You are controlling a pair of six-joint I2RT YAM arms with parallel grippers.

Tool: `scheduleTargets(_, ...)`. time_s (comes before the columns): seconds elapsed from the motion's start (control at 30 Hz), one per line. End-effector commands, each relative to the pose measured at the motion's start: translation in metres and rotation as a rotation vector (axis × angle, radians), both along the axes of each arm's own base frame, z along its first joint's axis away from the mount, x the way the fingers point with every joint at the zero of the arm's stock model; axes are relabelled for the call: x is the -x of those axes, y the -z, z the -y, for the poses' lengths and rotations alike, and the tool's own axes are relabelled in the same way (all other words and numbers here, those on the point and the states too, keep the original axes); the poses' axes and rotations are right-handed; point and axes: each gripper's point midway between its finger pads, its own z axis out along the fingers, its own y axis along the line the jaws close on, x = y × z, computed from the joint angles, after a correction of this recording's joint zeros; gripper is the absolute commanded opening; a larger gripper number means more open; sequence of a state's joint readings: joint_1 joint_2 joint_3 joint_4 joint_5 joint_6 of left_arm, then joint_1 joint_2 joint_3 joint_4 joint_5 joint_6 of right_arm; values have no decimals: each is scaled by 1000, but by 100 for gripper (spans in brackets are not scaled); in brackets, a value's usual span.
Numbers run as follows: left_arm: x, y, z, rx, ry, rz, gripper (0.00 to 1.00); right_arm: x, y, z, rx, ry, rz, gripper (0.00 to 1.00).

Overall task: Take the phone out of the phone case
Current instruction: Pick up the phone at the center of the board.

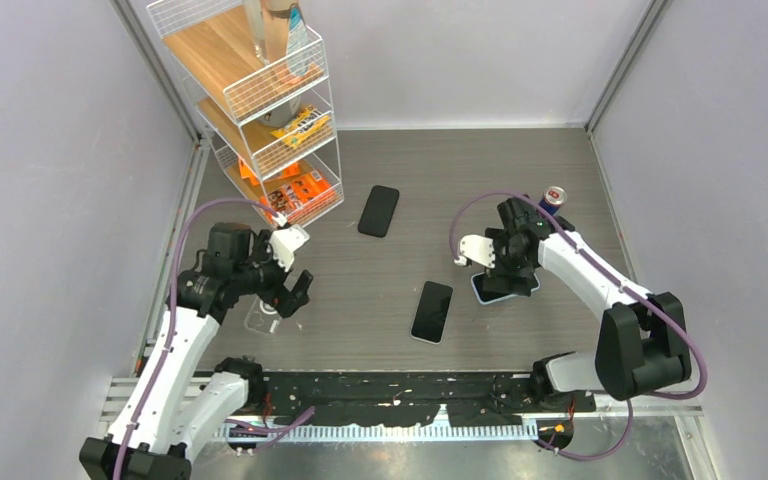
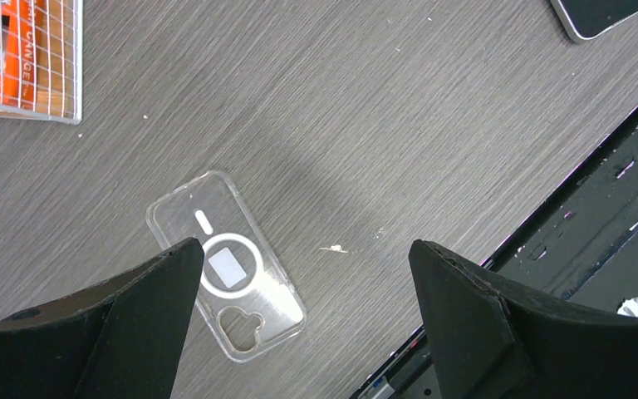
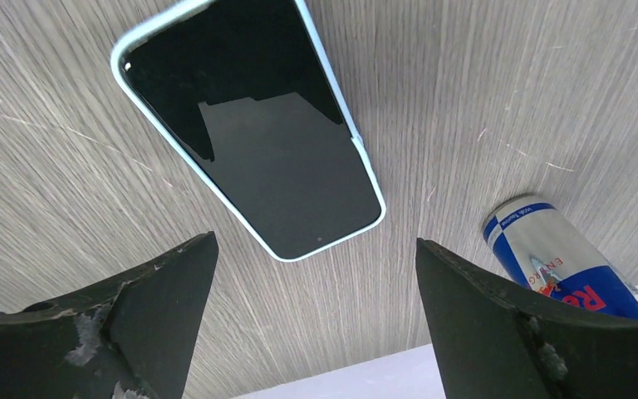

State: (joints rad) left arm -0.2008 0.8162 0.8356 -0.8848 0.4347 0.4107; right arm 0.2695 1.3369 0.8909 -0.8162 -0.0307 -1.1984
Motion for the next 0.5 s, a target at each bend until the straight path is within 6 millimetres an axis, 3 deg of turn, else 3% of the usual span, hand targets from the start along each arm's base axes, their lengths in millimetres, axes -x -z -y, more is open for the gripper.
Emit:
scheduleTargets(0.0, -16, -20, 6, 1, -11, 75, 100, -7, 10, 13, 75, -105, -15, 95)
scheduleTargets(0.47, -22, -7, 12, -65, 28, 31, 100, -15, 45, 19, 109, -172, -73, 95)
